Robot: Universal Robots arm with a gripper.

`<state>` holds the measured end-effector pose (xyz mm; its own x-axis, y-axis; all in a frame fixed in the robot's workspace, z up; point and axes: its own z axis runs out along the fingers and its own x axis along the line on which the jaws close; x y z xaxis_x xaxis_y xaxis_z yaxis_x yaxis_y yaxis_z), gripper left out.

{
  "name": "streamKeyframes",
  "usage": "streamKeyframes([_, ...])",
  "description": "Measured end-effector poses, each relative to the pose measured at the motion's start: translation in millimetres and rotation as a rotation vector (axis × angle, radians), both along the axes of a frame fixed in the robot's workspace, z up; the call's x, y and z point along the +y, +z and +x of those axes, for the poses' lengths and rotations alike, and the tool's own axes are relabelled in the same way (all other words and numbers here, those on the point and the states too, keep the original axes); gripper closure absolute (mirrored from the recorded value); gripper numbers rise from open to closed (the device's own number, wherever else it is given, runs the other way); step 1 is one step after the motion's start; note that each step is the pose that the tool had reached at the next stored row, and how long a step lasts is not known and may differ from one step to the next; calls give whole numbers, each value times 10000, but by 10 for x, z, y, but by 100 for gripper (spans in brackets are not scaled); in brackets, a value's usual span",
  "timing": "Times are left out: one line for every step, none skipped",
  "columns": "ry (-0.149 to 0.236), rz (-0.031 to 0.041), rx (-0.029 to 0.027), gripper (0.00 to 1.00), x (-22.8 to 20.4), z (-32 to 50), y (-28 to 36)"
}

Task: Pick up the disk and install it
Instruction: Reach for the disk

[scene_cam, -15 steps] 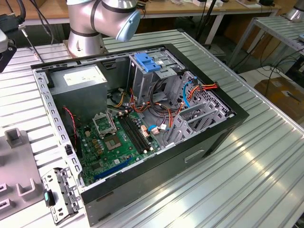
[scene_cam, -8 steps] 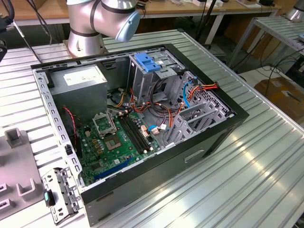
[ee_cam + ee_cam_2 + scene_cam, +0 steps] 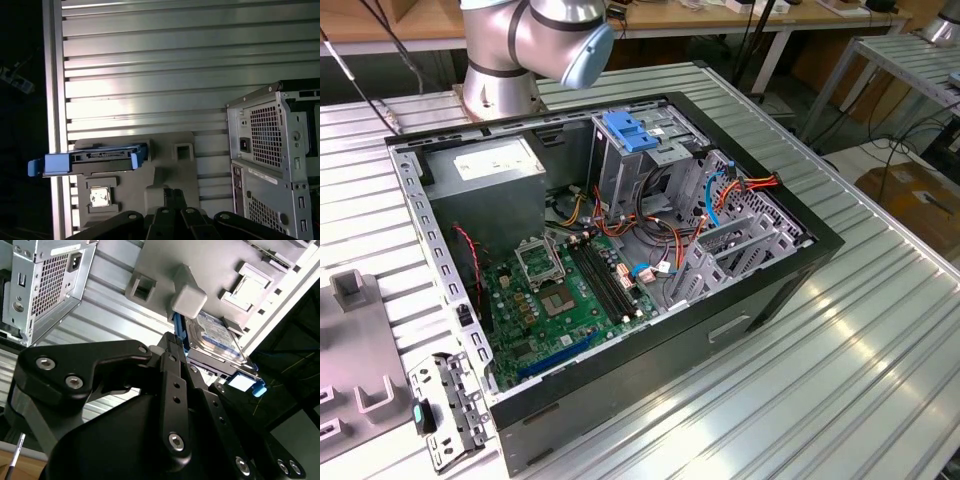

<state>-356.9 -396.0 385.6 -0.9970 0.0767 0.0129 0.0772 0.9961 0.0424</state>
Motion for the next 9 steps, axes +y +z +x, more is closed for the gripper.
streamKeyframes([0,0,18,89,2,-45,-1])
streamKeyframes([0,-1,36,89,2,-92,-2])
streamKeyframes([-1,0,45,89,3,-116,-2])
streamKeyframes([-1,0,55,89,3,-141,-3])
streamKeyframes([-1,0,76,89,3,-194,-5])
streamKeyframes([-1,0,95,89,3,-235,-5])
streamKeyframes([0,0,110,89,3,-268,-6])
streamKeyframes([0,-1,120,89,3,-294,-6])
streamKeyframes([0,-1,134,89,3,-332,-7])
